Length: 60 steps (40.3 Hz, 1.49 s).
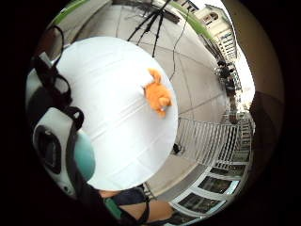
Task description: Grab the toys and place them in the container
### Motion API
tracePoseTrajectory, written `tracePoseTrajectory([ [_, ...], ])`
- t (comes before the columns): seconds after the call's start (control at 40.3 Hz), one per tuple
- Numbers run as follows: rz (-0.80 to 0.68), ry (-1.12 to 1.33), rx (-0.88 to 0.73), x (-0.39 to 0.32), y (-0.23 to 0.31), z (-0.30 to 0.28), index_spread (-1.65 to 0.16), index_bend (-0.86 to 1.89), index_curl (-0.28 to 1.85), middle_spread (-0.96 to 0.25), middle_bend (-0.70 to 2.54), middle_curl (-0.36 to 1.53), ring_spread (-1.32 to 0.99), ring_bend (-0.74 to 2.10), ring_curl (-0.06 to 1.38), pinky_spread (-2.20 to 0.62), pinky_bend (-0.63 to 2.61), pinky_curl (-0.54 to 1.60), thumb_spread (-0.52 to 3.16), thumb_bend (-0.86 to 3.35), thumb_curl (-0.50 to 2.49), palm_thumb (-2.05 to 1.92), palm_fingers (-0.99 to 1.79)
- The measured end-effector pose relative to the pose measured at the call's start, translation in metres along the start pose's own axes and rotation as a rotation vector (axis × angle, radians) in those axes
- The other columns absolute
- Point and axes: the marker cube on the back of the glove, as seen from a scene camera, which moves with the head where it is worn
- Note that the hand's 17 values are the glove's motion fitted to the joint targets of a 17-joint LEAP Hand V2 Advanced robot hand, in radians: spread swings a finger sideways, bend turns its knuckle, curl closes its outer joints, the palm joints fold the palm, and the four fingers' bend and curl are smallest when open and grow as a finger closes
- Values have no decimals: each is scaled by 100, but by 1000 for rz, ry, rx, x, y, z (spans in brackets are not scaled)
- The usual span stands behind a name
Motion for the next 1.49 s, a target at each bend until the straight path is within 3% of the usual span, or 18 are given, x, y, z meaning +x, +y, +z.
tracePoseTrajectory([
  [0.273, -23, 37, 112, -73, 0, -107, -37, 21, 22, -41, 58, 49, -43, 104, 43, -44, 93, 32, 60, 21, 68, 66, 99],
  [0.447, -100, 13, 169, -142, 6, -136, -38, 17, 23, -44, 53, 50, -44, 102, 43, -44, 92, 33, 62, 19, 72, 66, 100],
  [0.794, -249, -23, 128, -271, 42, -105, -39, 16, 23, -47, 46, 52, -45, 99, 43, -43, 90, 34, 65, 16, 79, 67, 100],
  [1.092, -274, -21, 52, -291, 47, -62, -39, 6, 18, -47, 37, 53, -45, 98, 43, -43, 101, 38, 74, 10, 83, 62, 83],
  [1.191, -277, -33, 51, -279, 47, -64, -37, -2, 11, -41, 32, 53, -42, 102, 44, -40, 110, 40, 95, 2, 76, 45, 72],
  [1.216, -273, -26, 56, -275, 47, -67, -35, -10, 9, -28, 12, 47, -33, 83, 37, -34, 127, 46, 90, -22, 66, 11, 11],
  [1.241, -267, -17, 63, -270, 47, -70, -34, -1, 14, -23, 9, 48, -28, 77, 42, -29, 137, 53, 88, -24, 63, 0, -12],
  [1.489, -208, 54, 94, -178, 34, -103, -30, 6, 11, -5, 14, 39, -8, 55, 28, -8, 144, 46, 88, -12, 47, -14, -22],
])
